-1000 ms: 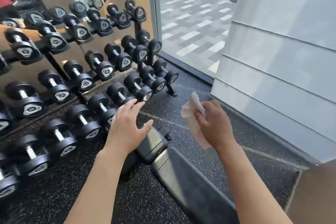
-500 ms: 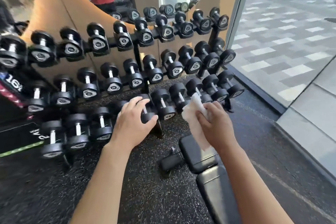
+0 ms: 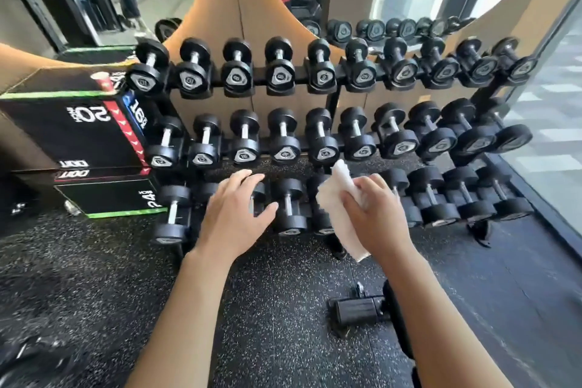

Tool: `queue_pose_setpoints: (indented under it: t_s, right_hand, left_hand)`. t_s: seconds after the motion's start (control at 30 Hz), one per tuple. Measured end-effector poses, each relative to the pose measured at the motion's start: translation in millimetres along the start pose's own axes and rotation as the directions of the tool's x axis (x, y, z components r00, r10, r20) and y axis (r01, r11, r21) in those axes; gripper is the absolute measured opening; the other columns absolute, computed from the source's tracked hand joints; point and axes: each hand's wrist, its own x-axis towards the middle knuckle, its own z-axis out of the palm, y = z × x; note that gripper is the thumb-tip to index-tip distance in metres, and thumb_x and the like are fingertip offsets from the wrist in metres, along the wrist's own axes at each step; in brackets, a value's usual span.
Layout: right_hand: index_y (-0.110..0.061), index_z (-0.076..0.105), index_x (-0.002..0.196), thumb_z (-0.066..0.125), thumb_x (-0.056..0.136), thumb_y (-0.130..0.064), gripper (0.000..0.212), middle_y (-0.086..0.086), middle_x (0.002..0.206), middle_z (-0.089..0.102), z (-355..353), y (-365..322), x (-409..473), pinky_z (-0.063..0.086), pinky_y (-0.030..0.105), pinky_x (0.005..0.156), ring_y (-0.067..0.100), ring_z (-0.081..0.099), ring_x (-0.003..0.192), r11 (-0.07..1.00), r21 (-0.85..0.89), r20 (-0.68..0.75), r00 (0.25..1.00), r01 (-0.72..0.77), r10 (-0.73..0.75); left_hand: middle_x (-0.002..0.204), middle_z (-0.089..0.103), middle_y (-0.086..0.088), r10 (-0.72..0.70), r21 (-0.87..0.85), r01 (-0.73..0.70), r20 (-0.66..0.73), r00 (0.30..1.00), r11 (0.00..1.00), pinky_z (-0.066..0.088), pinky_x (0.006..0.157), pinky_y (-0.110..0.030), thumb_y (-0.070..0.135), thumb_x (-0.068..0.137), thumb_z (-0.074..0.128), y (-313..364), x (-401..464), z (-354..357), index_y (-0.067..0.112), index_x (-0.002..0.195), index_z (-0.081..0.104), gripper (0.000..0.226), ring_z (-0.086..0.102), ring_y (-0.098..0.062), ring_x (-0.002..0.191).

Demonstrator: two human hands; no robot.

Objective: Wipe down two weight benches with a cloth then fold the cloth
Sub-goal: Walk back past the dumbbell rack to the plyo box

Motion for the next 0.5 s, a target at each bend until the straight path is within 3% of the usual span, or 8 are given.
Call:
queue_pose_setpoints:
  t_s: [0.17,0.5]
  right_hand:
    - [-0.033,0.05,0.087,0.06,0.099,-0.042,0.018,-0.012,0.093,0.049,48,-39,31,0.035,0.026,0.055,0.002,0.053,0.074,0.997,0.014,0.079,0.994,0.074,-0.075]
    - [-0.026,0.06,0.097,0.061,0.099,-0.039,0.013,-0.014,0.097,0.051,125,-79,103,0.041,0.028,0.059,0.002,0.055,0.075,0.984,0.064,0.191,0.965,0.169,-0.178]
  left_hand:
    - [0.16,0.043,0.007,-0.103,-0.026,0.102,-0.046,0.994,0.994,0.037,0.122,-0.046,0.054,0.096,0.062,-56,3,-23,0.028,0.153,0.05,0.064,0.036,-0.017,0.148]
    - [0.16,0.043,0.006,-0.261,-0.009,0.262,-0.115,0.958,0.965,0.038,0.121,-0.048,0.05,0.097,0.064,-118,26,-48,0.025,0.152,0.051,0.062,0.037,-0.019,0.148]
